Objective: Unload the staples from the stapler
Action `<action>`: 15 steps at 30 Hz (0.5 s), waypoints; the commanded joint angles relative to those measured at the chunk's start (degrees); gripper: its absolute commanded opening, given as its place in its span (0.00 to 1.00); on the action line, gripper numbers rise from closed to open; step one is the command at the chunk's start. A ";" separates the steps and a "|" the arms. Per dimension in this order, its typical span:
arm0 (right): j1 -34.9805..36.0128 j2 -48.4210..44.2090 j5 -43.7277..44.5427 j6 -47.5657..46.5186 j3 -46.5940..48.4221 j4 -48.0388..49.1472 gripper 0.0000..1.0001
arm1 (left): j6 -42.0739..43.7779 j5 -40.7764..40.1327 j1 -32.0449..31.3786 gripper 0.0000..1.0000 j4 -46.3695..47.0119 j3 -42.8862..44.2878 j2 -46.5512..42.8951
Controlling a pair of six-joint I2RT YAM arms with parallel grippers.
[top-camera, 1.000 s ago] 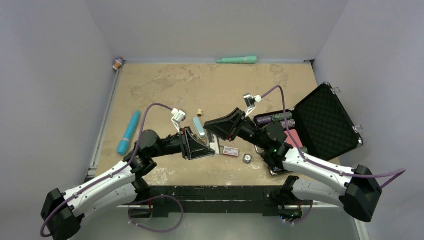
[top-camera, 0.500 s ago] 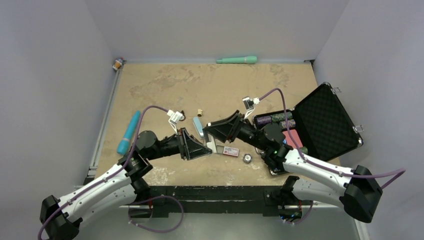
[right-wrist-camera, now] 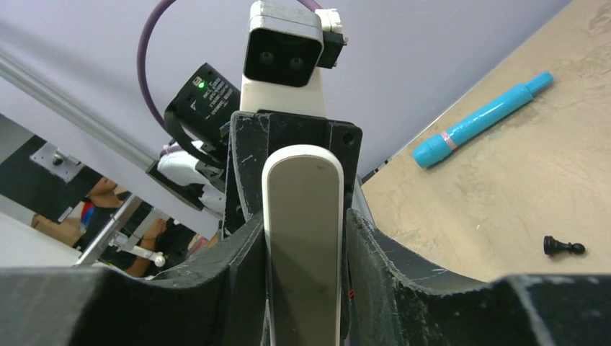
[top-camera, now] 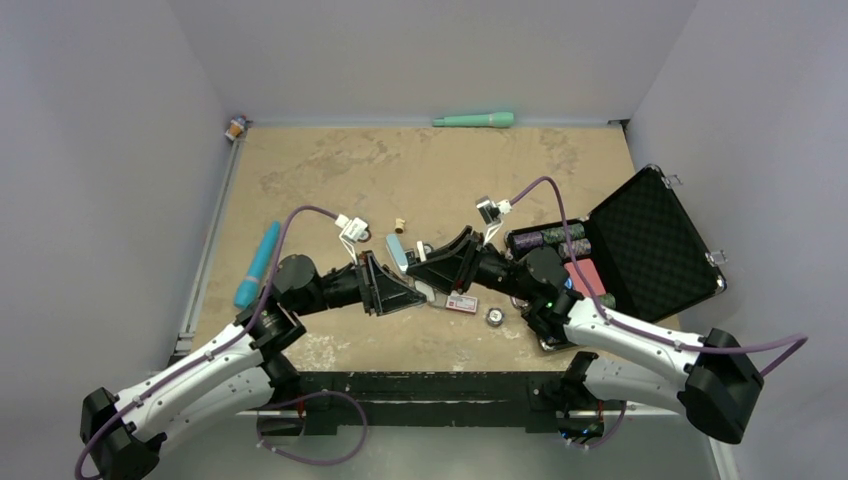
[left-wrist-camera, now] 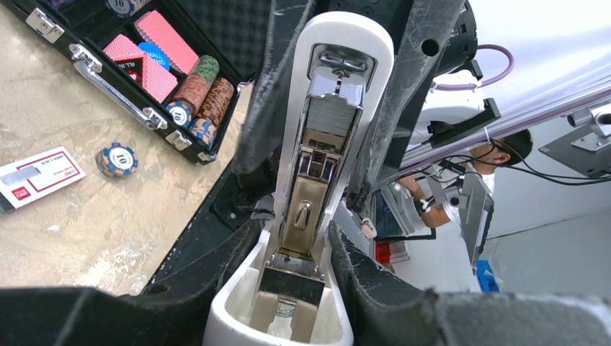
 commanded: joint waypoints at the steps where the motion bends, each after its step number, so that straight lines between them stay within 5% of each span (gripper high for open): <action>1: 0.12 -2.18 -2.26 -2.48 -0.14 2.50 0.40 | 1.85 -0.43 -0.12 0.00 0.97 3.13 -0.26; 4: 0.12 -2.14 -2.18 -2.87 -0.16 1.94 0.28 | 1.87 -0.45 -0.10 0.00 0.98 3.05 -0.11; 7: 0.06 -1.63 -2.89 -2.92 -0.26 2.19 0.04 | 1.91 -0.83 -0.15 0.00 0.93 2.89 -0.17; 11: 0.13 -1.83 -3.26 -2.98 -0.44 2.12 0.00 | 2.00 -3.46 -0.13 0.01 -1.75 2.46 -0.69; 15: 0.12 -3.14 -0.29 -3.61 -0.45 -2.00 0.00 | 2.15 -6.46 -0.13 0.31 -5.43 1.02 -2.08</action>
